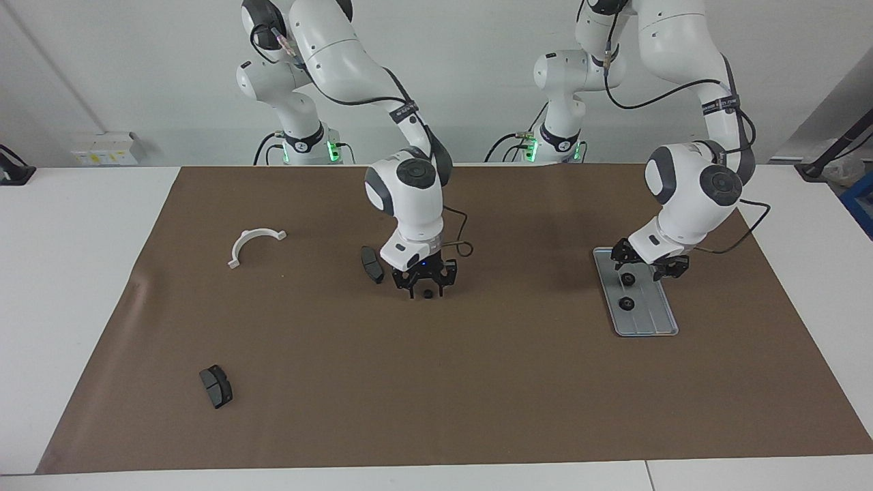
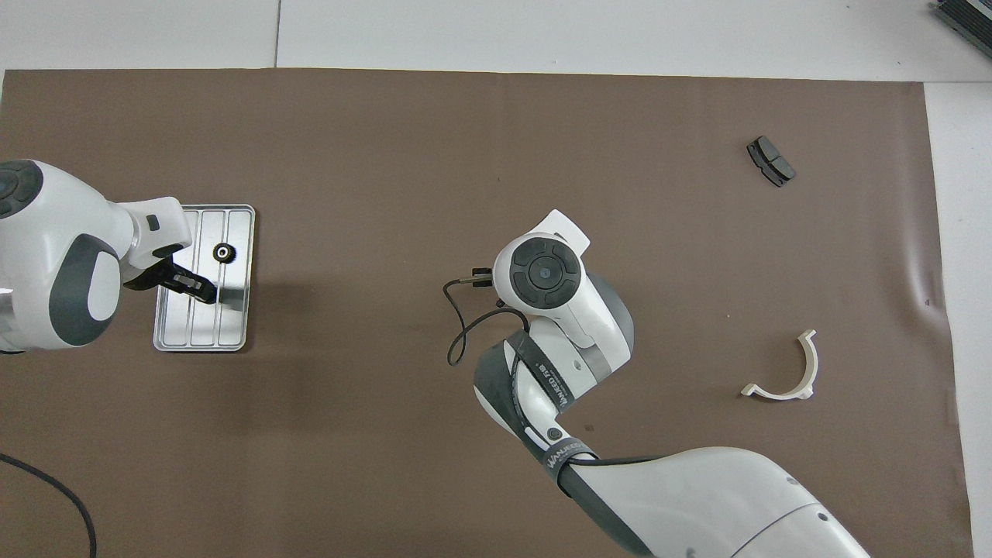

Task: Pick bearing gear from pile to tray
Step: 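Set the third bearing mid-table with the right gripper while the left gripper returns, then grasp the third bearing with the left gripper while the right gripper withdraws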

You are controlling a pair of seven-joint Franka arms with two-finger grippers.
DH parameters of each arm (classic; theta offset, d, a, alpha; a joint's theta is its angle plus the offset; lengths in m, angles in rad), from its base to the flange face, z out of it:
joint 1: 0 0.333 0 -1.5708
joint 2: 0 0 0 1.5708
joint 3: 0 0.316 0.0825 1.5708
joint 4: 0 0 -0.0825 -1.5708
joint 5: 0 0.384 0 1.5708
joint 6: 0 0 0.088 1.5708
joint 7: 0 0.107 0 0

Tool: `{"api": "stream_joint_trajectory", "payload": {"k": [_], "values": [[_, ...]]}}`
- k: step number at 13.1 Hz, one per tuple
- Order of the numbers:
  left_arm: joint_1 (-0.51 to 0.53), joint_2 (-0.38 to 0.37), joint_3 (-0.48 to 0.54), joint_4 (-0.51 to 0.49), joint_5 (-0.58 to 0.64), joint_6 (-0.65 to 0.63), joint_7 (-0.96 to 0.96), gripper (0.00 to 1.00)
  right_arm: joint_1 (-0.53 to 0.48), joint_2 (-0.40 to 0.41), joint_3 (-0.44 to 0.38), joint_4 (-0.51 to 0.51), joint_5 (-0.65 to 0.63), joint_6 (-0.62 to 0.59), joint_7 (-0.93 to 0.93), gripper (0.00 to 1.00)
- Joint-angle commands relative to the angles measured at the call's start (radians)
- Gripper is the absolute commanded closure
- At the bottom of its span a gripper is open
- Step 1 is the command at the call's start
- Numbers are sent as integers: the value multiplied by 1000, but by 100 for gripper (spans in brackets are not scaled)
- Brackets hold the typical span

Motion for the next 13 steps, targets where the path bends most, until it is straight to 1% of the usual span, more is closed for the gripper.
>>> {"api": "stream_joint_trajectory", "payload": {"k": [1, 3, 5, 7, 9, 10, 11, 13], "values": [[-107, -18, 4, 26, -9, 7, -198, 0, -55, -49, 3, -14, -17, 6, 32, 0], [-222, -4, 4, 64, -11, 23, -433, 0, -118, -109, 3, -45, -17, -2, 33, 0], [-326, -1, 4, 72, -41, 68, -619, 1, -182, -175, 3, -83, -17, -8, 26, 0], [-429, 7, 5, 75, -52, 144, -751, 2, -254, -241, 3, -94, -17, -61, 12, 0], [-507, 29, 5, 114, -52, 170, -808, 3, -324, -302, 3, -95, -17, -136, -17, 0], [-533, 51, 4, 151, -52, 168, -835, 4, -361, -331, 3, -96, -17, -176, -52, 0], [-564, 92, 4, 202, -52, 168, -892, 6, -403, -360, 3, -96, -17, -207, -89, 0], [-621, 205, 8, 339, -52, 158, -952, 7, -479, -405, 4, -89, -16, -254, -155, 0]]}}
